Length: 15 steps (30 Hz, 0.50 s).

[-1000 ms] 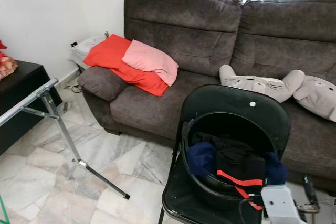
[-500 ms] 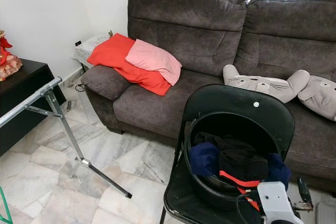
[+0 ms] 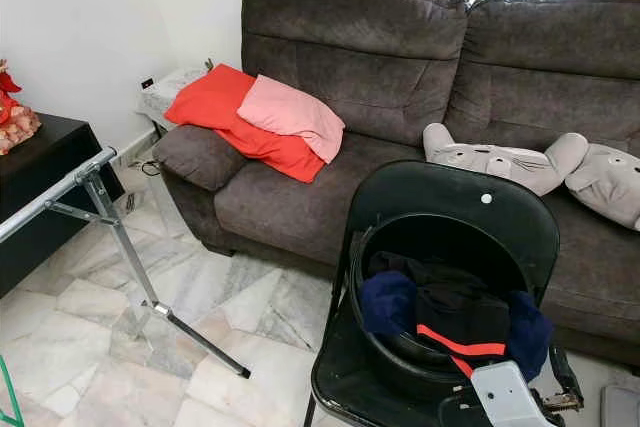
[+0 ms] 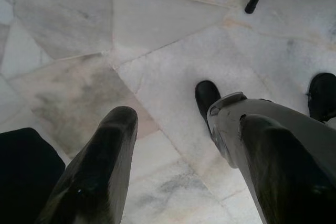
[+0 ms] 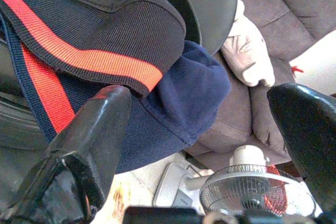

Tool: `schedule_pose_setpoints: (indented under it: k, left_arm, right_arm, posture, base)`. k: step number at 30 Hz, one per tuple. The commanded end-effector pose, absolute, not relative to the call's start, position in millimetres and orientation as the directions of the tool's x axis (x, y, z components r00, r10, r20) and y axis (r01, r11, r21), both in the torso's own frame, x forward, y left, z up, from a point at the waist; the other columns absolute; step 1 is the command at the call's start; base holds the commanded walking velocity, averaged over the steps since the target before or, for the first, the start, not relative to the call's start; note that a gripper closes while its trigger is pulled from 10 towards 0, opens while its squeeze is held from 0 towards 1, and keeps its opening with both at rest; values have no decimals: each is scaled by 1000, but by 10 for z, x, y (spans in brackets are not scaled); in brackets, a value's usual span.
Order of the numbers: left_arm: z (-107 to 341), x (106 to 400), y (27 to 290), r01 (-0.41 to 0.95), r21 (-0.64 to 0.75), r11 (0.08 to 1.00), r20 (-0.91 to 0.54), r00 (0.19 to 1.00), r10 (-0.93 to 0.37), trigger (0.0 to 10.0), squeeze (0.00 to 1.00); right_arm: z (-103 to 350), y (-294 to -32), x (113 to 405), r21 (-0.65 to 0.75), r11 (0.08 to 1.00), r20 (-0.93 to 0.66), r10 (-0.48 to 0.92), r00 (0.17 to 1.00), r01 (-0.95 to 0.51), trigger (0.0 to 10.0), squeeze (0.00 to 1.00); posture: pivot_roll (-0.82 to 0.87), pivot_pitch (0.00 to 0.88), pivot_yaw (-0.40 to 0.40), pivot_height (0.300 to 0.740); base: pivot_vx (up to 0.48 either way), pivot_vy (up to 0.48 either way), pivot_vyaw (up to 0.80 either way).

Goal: Hang hanger

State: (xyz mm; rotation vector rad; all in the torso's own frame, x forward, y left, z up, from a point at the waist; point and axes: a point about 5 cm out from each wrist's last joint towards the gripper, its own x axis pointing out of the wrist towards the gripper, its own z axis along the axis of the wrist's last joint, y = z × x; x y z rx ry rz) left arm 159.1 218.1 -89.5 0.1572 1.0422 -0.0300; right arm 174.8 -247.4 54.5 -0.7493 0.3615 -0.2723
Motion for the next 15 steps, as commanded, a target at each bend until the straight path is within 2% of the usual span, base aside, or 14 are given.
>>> schedule_pose_setpoints:
  k: [1,15]
  left_arm:
    - [-914,1549,2176,102,117,988,-869,492,52,10000,0]
    - [-933,1560,2064,112,110,988,-869,493,42,10000,0]
  right_arm:
    - [511,-2478,1751,-703,706,-249,-353,902,83,10000,0]
    - [479,-2516,1811,-716,695,-269,-355,895,61,10000,0]
  posture:
    - [-114,31,13,740]
    - [-112,26,16,740]
  base:
    - [0,0,0]
    - [0,0,0]
